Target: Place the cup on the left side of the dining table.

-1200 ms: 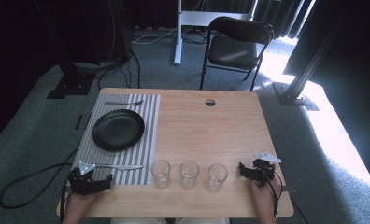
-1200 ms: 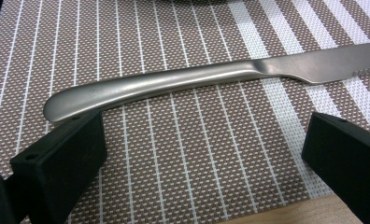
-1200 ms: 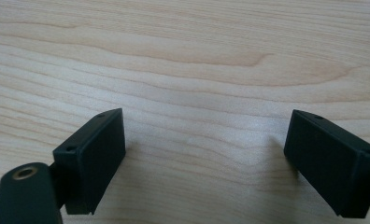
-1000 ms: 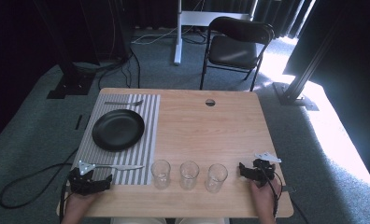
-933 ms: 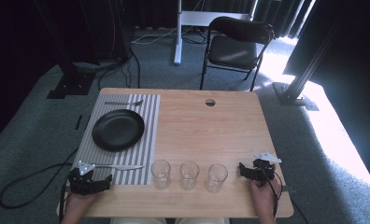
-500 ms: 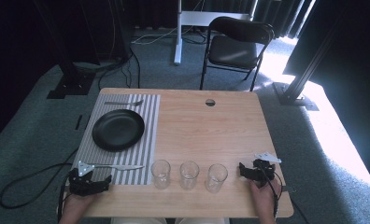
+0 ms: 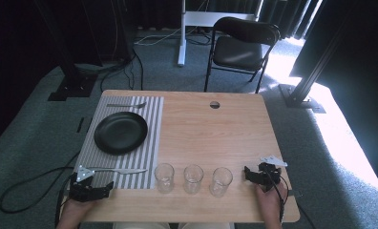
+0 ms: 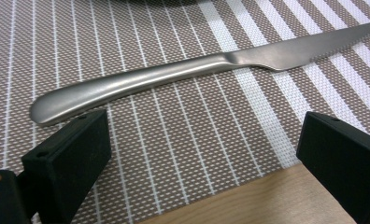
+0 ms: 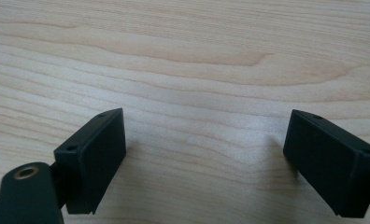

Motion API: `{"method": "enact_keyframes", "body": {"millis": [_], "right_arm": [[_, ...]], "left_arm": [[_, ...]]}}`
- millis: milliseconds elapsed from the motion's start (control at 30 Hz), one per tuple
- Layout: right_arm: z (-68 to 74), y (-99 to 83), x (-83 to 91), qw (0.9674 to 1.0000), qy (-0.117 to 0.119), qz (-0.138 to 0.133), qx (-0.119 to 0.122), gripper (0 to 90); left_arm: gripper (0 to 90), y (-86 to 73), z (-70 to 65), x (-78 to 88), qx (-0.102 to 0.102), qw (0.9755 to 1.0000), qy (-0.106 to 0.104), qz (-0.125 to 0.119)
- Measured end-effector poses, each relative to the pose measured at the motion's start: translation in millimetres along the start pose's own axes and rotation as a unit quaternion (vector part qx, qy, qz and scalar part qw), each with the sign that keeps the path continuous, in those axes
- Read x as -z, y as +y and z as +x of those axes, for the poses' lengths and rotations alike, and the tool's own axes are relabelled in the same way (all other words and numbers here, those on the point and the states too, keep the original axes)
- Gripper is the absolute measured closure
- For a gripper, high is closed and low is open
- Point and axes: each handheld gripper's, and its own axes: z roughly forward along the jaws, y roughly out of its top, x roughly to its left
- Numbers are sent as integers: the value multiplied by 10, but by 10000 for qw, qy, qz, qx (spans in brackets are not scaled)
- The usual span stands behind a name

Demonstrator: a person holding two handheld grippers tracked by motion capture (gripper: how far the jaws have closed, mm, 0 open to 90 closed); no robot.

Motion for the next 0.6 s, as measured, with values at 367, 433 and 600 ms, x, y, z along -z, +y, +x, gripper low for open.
{"method": "enact_keyframes", "body": {"millis": [367, 433, 600], "right_arm": [[1, 0, 0, 10000, 0, 1, -7, 124], [1, 0, 0, 10000, 0, 0, -5, 124], [1, 0, 0, 10000, 0, 0, -6, 124]], "left_arm": [[37, 63, -121, 77, -183, 9995, -194, -175], [44, 97, -169, 111, -251, 9991, -291, -186], [44, 121, -206, 157, -271, 9984, -433, -259]]}}
